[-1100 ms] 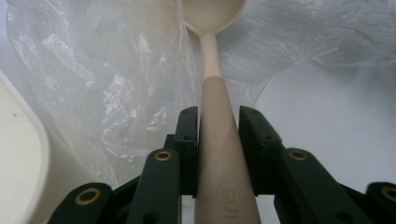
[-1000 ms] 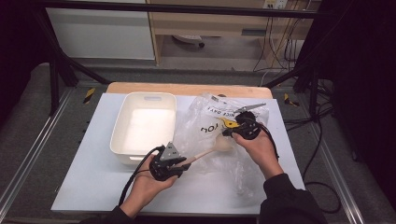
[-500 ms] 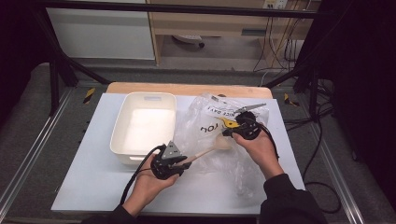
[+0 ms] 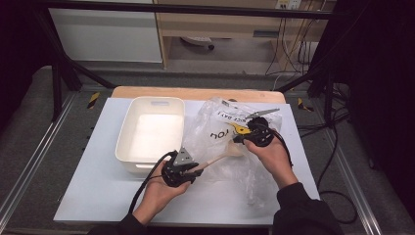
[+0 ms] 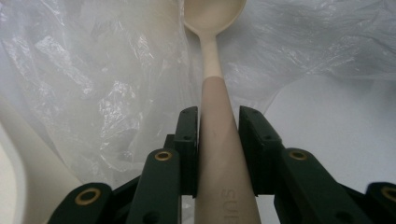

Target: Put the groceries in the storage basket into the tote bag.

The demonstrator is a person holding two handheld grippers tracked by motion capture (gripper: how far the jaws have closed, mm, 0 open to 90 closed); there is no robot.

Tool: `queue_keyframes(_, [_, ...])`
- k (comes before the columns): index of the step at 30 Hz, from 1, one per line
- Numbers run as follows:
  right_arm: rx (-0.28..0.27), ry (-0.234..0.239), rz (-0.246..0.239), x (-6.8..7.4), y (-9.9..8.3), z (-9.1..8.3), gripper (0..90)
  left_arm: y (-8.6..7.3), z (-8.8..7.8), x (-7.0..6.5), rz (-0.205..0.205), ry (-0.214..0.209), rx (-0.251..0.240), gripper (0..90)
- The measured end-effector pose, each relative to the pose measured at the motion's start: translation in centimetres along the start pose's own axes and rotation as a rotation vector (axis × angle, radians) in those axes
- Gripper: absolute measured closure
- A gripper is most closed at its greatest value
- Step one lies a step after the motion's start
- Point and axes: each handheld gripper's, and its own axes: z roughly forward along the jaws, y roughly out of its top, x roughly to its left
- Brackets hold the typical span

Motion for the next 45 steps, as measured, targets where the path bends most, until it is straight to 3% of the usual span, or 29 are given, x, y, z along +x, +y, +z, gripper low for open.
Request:
queue_keyframes(26, [-0.018,0.002,-0.016,0.3,0.5,-1.2,90.0,1.4,1.9,-0.5,-0.006,-0.023,-0.021,69.2])
queue_keyframes(35, [-0.012,0.001,-0.022,0.4,0.6,-0.9,90.0,2.5,1.8,-1.1,0.003,-0.031,-0.041,69.2])
queue_keyframes(45, [-0.010,0.007,-0.029,0.7,0.5,-0.7,90.0,3.7,2.9,-1.6,-0.003,-0.023,-0.048,69.2])
